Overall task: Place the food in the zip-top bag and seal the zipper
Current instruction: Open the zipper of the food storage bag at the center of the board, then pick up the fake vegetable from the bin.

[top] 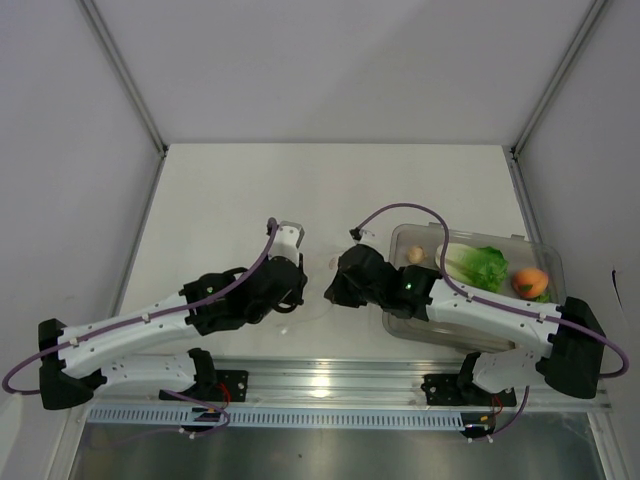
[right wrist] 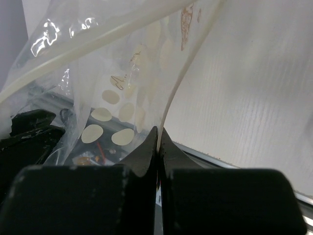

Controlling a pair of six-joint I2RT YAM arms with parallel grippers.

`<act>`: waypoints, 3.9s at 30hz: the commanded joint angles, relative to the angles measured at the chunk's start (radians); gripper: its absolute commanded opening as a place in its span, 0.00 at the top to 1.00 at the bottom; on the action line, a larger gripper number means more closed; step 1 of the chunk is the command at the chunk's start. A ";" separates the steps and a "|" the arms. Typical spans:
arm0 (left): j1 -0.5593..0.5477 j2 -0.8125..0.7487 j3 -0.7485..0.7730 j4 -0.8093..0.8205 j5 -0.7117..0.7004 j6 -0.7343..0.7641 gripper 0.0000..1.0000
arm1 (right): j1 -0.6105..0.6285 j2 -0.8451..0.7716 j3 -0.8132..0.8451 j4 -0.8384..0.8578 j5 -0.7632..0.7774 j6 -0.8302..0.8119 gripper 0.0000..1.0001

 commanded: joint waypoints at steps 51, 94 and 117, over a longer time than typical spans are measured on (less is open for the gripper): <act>0.131 0.062 0.023 0.073 0.238 0.106 0.99 | -0.888 -0.117 0.144 -0.495 0.281 -0.563 0.00; 0.138 0.050 0.012 0.103 0.306 0.106 0.99 | -1.438 -0.347 -0.158 -0.294 -0.349 -0.494 0.01; 0.138 0.077 -0.017 0.127 0.335 0.091 0.99 | -0.878 -0.048 0.131 -0.424 0.314 -1.388 0.01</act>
